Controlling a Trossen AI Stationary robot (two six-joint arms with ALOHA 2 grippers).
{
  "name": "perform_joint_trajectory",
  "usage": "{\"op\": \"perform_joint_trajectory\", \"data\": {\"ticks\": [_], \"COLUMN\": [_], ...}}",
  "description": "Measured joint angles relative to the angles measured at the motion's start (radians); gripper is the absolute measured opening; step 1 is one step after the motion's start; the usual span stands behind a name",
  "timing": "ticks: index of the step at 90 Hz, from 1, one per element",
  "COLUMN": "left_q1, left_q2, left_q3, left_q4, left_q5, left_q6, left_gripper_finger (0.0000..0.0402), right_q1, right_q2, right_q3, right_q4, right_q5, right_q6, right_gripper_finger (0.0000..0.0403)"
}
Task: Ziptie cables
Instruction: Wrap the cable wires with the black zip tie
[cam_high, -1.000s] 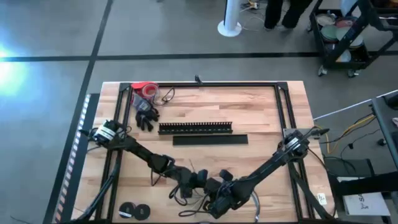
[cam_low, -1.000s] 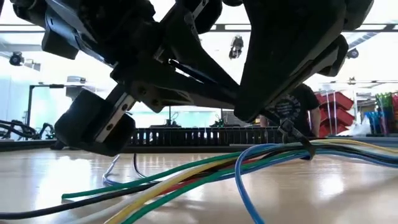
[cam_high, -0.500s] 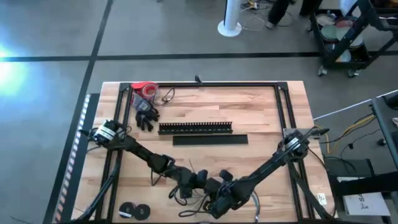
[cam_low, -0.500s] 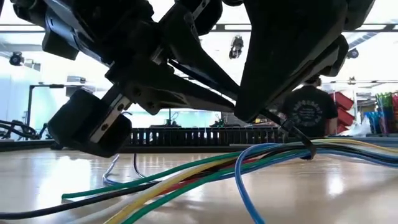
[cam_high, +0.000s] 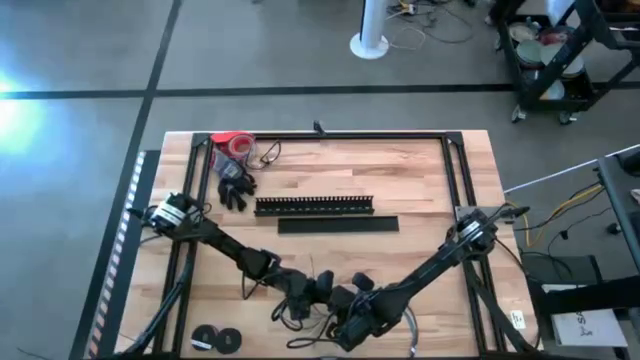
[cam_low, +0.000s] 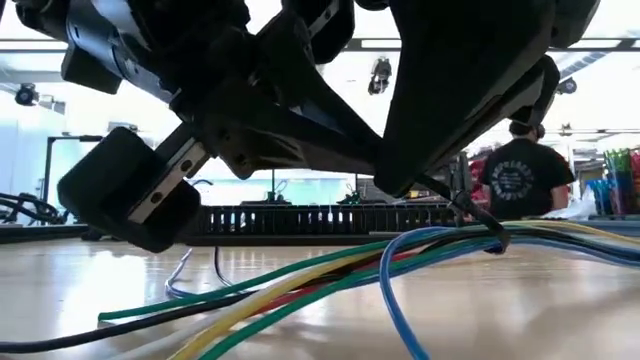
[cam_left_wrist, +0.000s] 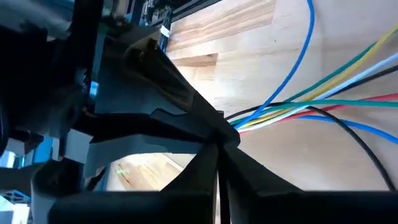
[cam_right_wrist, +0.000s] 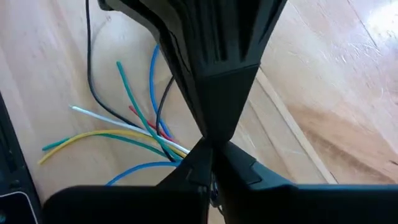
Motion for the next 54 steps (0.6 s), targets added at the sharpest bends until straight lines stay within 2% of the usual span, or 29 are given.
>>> {"op": "perform_joint_trajectory", "data": {"ticks": [8, 29, 54], "left_q1": [0.0, 0.001, 0.034], "left_q2": [0.0, 0.0, -0.007], "left_q3": [0.0, 0.0, 0.053], "left_q4": [-0.005, -0.006, -0.061], "left_q5": [-0.002, -0.006, -0.003], "left_q6": [-0.007, -0.073, -0.349], "left_gripper_finger": [0.0001, 0.0001, 0.0001], "right_q1": [0.0, 0.024, 0.058], "right_q2": [0.0, -0.033, -0.035], "right_q3": [0.0, 0.0, 0.0], "right_q4": [0.001, -0.06, -0.082], "right_q5": [-0.018, -0.048, -0.025], "right_q6": [-0.006, 0.014, 0.071], "right_gripper_finger": [0.0019, 0.0087, 0.0122]}}
